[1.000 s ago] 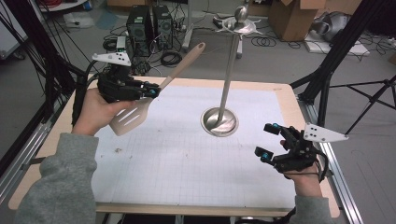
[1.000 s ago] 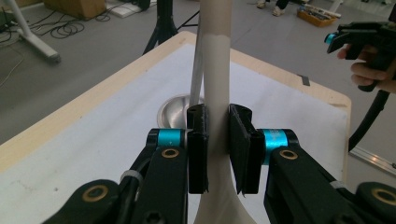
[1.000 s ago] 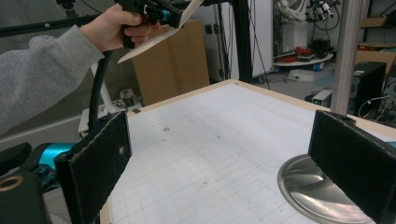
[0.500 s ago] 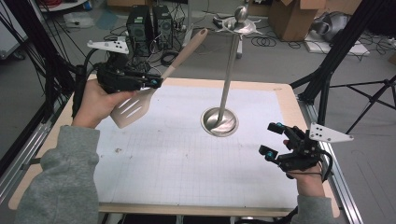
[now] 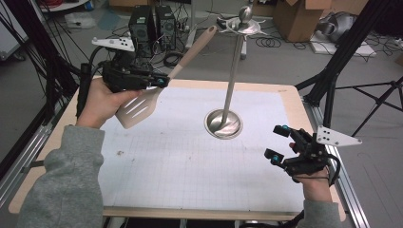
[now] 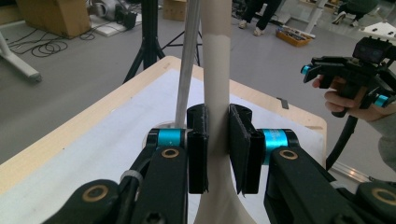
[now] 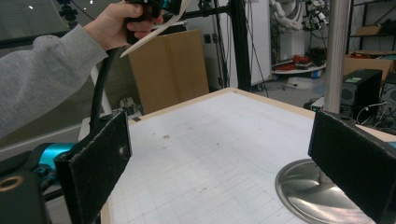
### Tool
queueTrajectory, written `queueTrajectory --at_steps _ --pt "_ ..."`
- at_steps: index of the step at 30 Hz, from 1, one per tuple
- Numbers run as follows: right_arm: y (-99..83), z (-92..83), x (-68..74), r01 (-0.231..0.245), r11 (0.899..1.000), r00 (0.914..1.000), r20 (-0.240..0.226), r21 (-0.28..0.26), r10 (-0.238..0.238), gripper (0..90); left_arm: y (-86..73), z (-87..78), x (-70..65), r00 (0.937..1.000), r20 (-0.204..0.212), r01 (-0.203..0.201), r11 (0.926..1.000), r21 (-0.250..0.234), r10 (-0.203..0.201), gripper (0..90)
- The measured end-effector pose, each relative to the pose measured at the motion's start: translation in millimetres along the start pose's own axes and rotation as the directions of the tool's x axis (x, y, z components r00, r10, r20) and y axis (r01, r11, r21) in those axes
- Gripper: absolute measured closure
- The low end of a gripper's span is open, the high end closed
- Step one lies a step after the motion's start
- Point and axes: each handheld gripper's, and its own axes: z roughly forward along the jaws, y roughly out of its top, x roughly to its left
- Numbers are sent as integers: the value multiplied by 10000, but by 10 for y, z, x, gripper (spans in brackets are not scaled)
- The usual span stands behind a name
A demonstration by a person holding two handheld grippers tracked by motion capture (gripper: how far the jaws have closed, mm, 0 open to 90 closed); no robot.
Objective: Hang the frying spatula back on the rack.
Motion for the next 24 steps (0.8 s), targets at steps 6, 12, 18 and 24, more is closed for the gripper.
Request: queueTrajectory --at_steps 6,12,18,24 --pt "0 -8 6 -48 10000 10000 -3 10 48 48 28 81 -18 10000 55 56 10000 -35 -56 776" --pt "6 -23 8 -74 10000 10000 8 -45 74 48 25 110 6 9999 101 113 9999 0 -113 777" --pt "4 -27 7 -15 10000 10000 28 -71 15 48 27 133 3 9999 136 103 9999 40 -104 777" --pt "4 -29 13 -84 10000 10000 0 -14 84 48 23 158 8 9998 151 117 9999 53 -118 776"
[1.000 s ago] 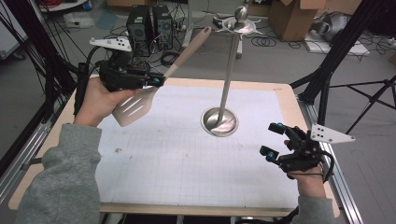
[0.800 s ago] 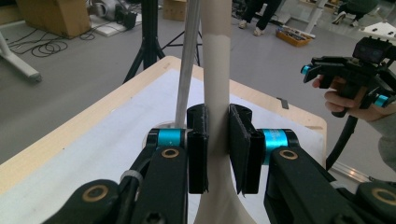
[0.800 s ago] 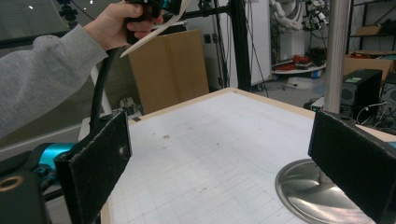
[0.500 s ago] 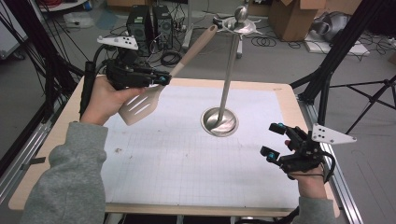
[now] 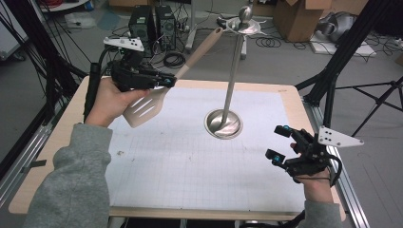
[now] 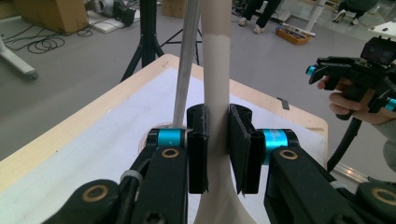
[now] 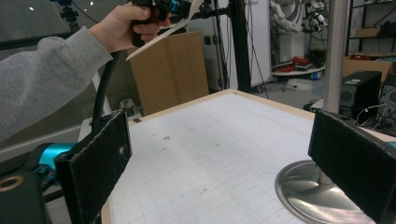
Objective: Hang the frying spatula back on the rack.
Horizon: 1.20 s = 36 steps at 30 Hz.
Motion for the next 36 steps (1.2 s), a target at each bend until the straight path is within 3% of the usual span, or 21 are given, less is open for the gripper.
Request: queueTrajectory --at_steps 9,36 --pt "3 -5 -1 47 10000 10000 14 -59 -47 48 -2 49 12 9997 169 162 9999 17 -162 776" --pt "12 -15 8 32 10000 10000 -6 -93 -32 48 -32 364 0 9996 271 19 9985 549 -34 776"
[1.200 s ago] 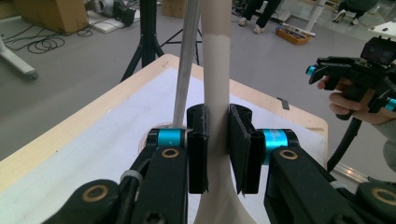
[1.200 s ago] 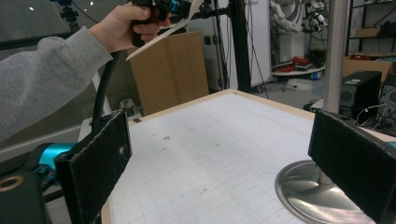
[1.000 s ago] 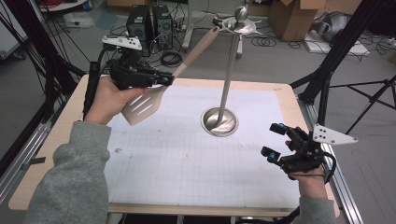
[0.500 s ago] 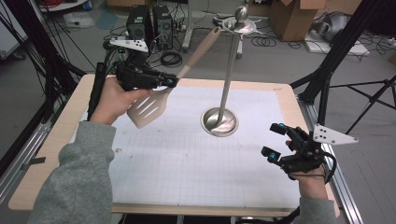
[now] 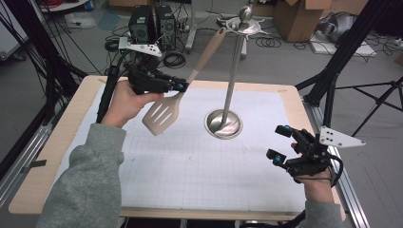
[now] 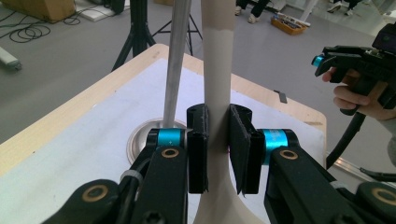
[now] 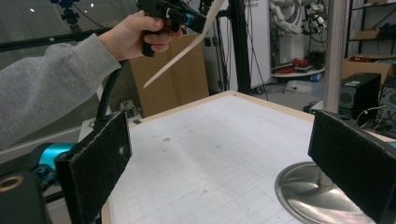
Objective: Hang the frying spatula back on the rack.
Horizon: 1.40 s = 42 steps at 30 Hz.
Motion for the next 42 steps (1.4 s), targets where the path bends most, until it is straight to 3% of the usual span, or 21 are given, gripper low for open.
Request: queueTrajectory --at_steps 24,42 --pt "16 -3 12 63 10000 10000 -52 -62 -63 48 -1 303 4 9993 359 40 9995 323 -51 776" --pt "15 0 22 55 9999 10000 -72 -95 -55 48 -15 425 16 9989 463 36 9993 371 -53 775"
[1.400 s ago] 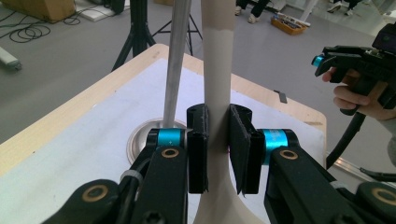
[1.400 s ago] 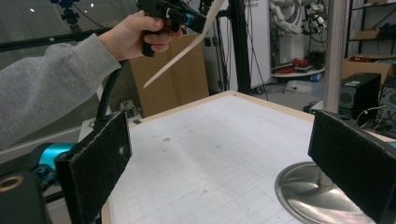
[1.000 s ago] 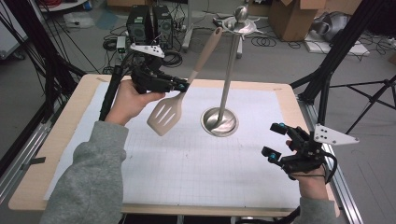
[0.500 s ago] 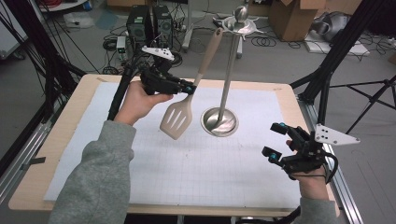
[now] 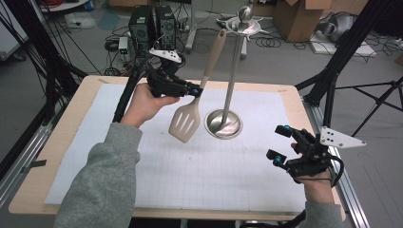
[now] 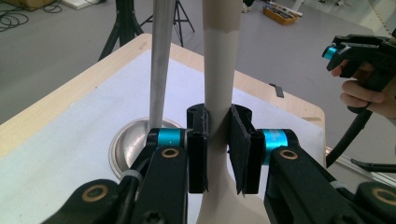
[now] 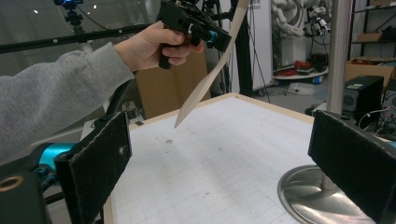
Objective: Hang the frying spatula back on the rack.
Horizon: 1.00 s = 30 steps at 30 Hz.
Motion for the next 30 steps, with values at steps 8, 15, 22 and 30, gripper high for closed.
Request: queueTrajectory --at_steps 8,15,22,30 --pt "-3 -11 0 7 10000 10000 13 20 -7 48 -2 18 9 10000 68 -3 10000 21 3 775" --pt "-5 -12 6 -28 10000 10000 -12 34 28 48 -7 54 24 10000 20 -15 10000 -14 15 773" --pt "-6 -17 4 -19 10000 10000 10 35 19 48 -12 92 46 10000 -90 -39 10000 -86 38 769" --pt "-22 -4 -6 -59 10000 10000 18 57 59 48 -22 149 65 9999 -84 -131 9996 -235 129 768"
